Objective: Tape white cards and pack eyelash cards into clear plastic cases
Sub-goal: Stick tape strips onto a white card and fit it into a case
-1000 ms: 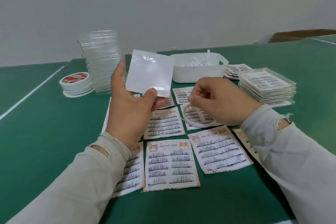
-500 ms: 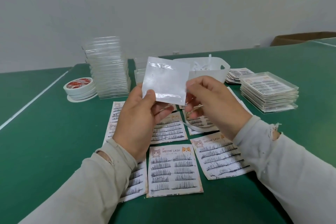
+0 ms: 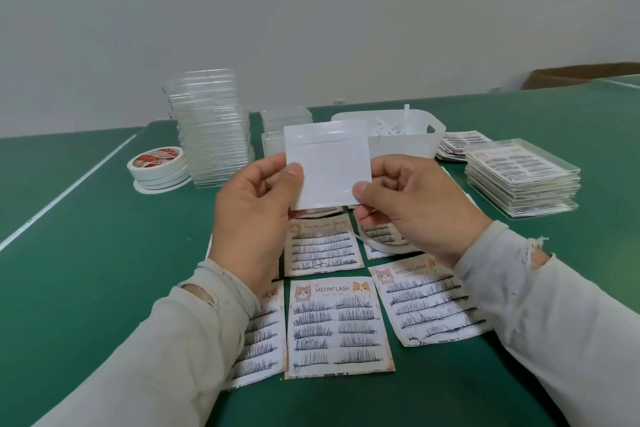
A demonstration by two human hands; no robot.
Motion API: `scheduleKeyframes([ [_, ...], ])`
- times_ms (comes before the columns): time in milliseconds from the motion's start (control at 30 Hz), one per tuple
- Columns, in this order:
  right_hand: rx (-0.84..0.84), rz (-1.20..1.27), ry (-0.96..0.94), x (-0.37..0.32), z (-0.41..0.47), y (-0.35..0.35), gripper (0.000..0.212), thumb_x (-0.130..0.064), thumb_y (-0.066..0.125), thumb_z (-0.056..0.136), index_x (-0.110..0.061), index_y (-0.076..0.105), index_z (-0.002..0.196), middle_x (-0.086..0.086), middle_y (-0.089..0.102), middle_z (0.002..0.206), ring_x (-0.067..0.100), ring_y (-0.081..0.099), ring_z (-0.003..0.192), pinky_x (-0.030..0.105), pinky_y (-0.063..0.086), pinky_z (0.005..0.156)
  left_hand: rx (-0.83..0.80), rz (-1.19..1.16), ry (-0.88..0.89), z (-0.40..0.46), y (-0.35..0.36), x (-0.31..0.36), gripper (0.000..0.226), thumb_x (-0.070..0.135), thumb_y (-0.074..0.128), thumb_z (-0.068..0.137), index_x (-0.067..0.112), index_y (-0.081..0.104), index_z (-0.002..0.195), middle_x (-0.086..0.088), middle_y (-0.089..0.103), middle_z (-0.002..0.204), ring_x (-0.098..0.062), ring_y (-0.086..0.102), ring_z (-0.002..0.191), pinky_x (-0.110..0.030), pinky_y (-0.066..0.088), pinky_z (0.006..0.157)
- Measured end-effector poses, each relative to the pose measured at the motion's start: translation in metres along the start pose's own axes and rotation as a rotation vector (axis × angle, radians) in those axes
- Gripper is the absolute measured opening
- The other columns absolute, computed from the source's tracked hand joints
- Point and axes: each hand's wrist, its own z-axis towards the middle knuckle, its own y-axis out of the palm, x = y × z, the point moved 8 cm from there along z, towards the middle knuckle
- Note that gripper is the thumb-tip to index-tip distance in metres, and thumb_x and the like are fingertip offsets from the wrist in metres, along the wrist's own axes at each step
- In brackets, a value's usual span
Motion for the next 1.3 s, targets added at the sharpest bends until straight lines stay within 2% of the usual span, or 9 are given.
scheduleKeyframes([
  [233, 0.176, -0.030, 0.057, 0.006, 0.003, -0.016, 0.026, -0.023, 0.052, 0.104, -0.017, 0.074, 0.092, -0.005, 0.072, 0.070, 0.006, 0.063, 0.061, 0.027, 0.057, 0.061, 0.027, 0.061, -0.017, 0.001, -0.002, -0.001, 0.010, 0.014, 0.067, 0.096, 0.010, 0.074, 0.101, 0.001, 0.079, 0.089, -0.013, 0.075, 0.080, -0.028, 0.062, 0.075],
  [300, 0.277, -0.110, 0.008, 0.003, 0.003, -0.027, 0.025, -0.027, 0.061, 0.100, -0.015, 0.069, 0.080, -0.005, 0.066, 0.062, 0.009, 0.060, 0.057, 0.034, 0.058, 0.064, 0.022, 0.065, -0.015, 0.000, -0.001, -0.001, 0.009, 0.015, 0.067, 0.097, 0.013, 0.075, 0.096, 0.000, 0.079, 0.088, -0.013, 0.074, 0.079, -0.031, 0.062, 0.078],
  [400, 0.377, -0.143, 0.000, 0.003, 0.002, -0.038, 0.050, -0.048, 0.057, 0.098, -0.019, 0.062, 0.058, -0.003, 0.059, 0.056, 0.014, 0.055, 0.056, 0.039, 0.052, 0.067, 0.019, 0.063, -0.017, -0.001, 0.000, -0.002, 0.014, 0.016, 0.066, 0.098, 0.017, 0.076, 0.088, 0.000, 0.079, 0.086, -0.015, 0.074, 0.080, -0.035, 0.062, 0.081],
  [533, 0.263, 0.018, 0.137, 0.006, 0.006, -0.020, 0.053, -0.068, 0.069, 0.078, -0.016, 0.070, 0.088, -0.006, 0.076, 0.085, 0.016, 0.070, 0.079, 0.037, 0.059, 0.072, 0.008, 0.098, -0.007, -0.004, 0.001, 0.000, 0.017, 0.016, 0.067, 0.097, 0.018, 0.077, 0.083, 0.000, 0.078, 0.086, -0.016, 0.072, 0.080, -0.037, 0.059, 0.083],
  [667, 0.084, 0.156, 0.170, -0.001, 0.013, 0.016, 0.039, -0.044, 0.089, 0.071, -0.017, 0.075, 0.094, -0.003, 0.080, 0.089, 0.011, 0.076, 0.078, 0.020, 0.056, 0.059, -0.041, 0.116, 0.003, -0.007, 0.007, 0.000, 0.015, 0.017, 0.067, 0.097, 0.019, 0.075, 0.084, -0.007, 0.076, 0.084, -0.018, 0.068, 0.075, -0.037, 0.060, 0.077],
  [833, 0.126, 0.217, 0.075, 0.003, 0.014, 0.024, 0.015, -0.013, 0.083, 0.082, -0.012, 0.076, 0.096, 0.002, 0.080, 0.092, 0.017, 0.077, 0.085, 0.025, 0.060, 0.070, -0.106, 0.146, 0.011, -0.006, 0.010, 0.000, 0.019, 0.010, 0.064, 0.096, 0.018, 0.069, 0.079, 0.001, 0.068, 0.071, -0.013, 0.064, 0.068, -0.026, 0.057, 0.063],
  [1067, 0.100, 0.166, 0.040, 0.009, 0.012, 0.019, 0.013, -0.014, 0.065, 0.093, -0.012, 0.074, 0.103, 0.003, 0.079, 0.095, 0.019, 0.076, 0.087, 0.028, 0.061, 0.069, -0.170, 0.079, -0.039, -0.007, 0.017, -0.009, 0.013, 0.021, 0.065, 0.098, 0.012, 0.074, 0.093, -0.002, 0.077, 0.085, -0.013, 0.071, 0.073, -0.024, 0.056, 0.064],
  [1233, 0.124, 0.134, 0.055, 0.012, 0.008, 0.019, 0.038, -0.020, 0.052, 0.097, -0.031, 0.070, 0.065, -0.014, 0.069, 0.067, 0.000, 0.064, 0.061, 0.019, 0.050, 0.059, -0.094, 0.094, -0.002, -0.003, 0.008, -0.007, 0.025, 0.019, 0.062, 0.099, 0.001, 0.066, 0.083, -0.010, 0.064, 0.080, -0.020, 0.057, 0.072, -0.033, 0.048, 0.070],
  [1300, 0.162, 0.096, 0.061, 0.015, 0.008, 0.017, 0.038, -0.025, 0.051, 0.095, -0.029, 0.058, 0.058, -0.017, 0.055, 0.058, -0.001, 0.051, 0.053, 0.026, 0.043, 0.060, -0.074, 0.070, -0.014, -0.002, 0.007, -0.008, 0.027, 0.015, 0.058, 0.099, 0.005, 0.067, 0.076, -0.008, 0.062, 0.078, -0.018, 0.055, 0.073, -0.031, 0.048, 0.069],
])
